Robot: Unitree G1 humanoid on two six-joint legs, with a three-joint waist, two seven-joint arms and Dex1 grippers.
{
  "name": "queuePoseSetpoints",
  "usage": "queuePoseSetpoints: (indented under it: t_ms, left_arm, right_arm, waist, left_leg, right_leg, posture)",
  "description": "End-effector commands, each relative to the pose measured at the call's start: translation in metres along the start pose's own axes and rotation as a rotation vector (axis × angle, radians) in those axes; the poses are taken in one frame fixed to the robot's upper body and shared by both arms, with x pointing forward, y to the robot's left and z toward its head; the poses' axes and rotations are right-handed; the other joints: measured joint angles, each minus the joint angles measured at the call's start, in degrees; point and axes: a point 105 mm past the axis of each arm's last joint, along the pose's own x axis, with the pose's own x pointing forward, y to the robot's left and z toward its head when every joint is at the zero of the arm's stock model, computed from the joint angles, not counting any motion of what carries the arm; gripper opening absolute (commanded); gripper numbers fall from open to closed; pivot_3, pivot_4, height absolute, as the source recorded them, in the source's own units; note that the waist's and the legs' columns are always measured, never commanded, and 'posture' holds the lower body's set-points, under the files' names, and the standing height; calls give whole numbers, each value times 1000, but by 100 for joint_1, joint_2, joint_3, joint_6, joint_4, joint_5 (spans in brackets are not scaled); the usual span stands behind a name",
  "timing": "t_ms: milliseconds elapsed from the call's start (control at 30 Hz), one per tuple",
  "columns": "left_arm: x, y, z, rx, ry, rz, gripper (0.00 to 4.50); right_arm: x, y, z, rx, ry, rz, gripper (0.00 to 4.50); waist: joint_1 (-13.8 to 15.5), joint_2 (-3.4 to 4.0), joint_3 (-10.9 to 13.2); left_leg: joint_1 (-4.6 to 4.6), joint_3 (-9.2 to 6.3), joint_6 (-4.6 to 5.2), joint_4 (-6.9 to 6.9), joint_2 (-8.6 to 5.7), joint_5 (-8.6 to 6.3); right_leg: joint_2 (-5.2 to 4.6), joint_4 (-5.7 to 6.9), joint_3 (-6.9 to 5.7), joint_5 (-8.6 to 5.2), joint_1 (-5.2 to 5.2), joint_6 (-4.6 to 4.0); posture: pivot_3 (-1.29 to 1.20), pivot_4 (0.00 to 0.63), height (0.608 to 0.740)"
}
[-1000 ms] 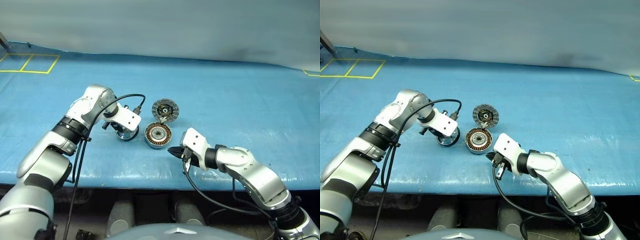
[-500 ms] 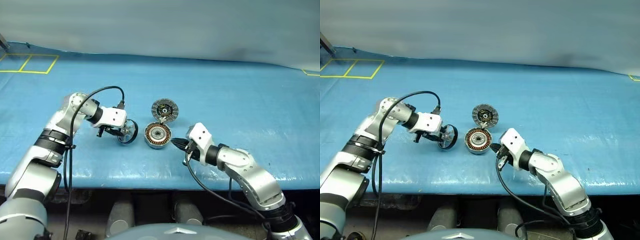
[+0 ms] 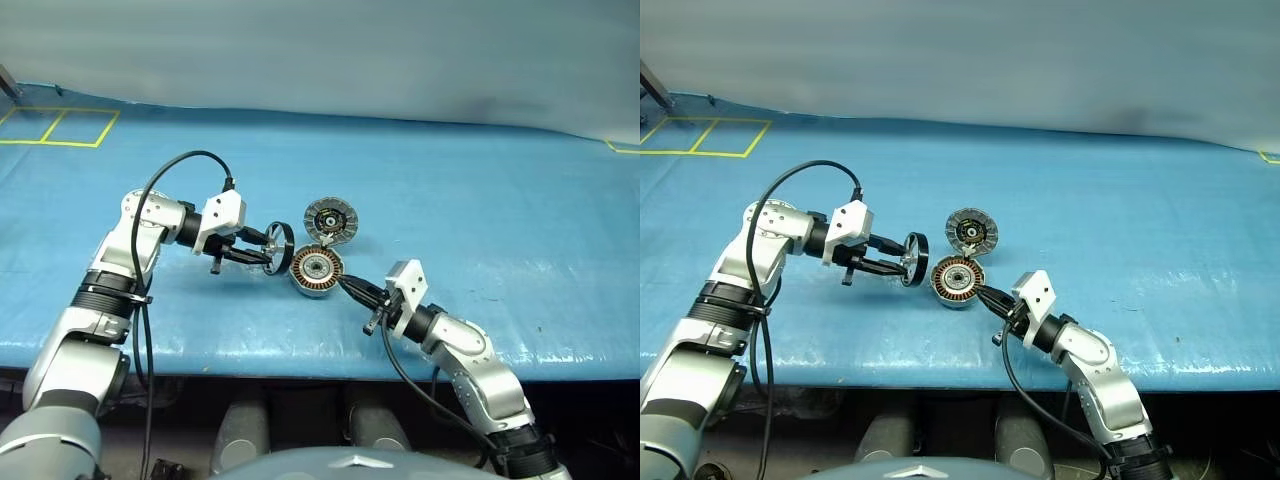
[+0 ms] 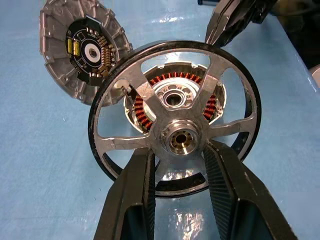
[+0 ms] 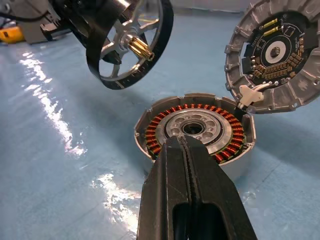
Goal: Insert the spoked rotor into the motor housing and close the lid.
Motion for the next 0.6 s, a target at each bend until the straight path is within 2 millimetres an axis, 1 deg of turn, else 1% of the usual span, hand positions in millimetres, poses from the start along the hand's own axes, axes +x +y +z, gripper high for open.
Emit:
queuePoseSetpoints:
  t_ms: [33,167,400,600]
  left_arm:
    - [5,4,15,19,-48,-8,1134]
    - [12,10,20,24,-56,-14,1134]
    - [28,19,22,58,-15,-53,1134]
    - [39,19,23,92,16,-112,1134]
  right_arm:
    - [-7,1,0,28,-48,15,0]
    - [-10,2,-7,0,-37,13,0]
    - [-15,-1,-7,-32,-47,-23,0]
    - [-17,-3,-7,-49,-54,-61,0]
  waist:
    - [-1,0,0]
    - [-2,1,0]
    - [-7,0,1]
    - [-10,0,1]
  left_leg:
    - [4,0,0,0,0,0]
    - [11,-1,0,-1,0,0]
    - [46,-1,-1,-7,-1,1]
    - [48,0,-1,-9,-1,1]
  right_leg:
    - [0,0,0,0,3,0]
    - [2,1,0,-1,8,-2]
    - [2,-7,2,-3,44,-4]
    - [2,-8,3,-3,45,-5]
  posture:
    - [0,150,740]
    - [0,150,740]
    - [0,150,740]
    - [0,150,740]
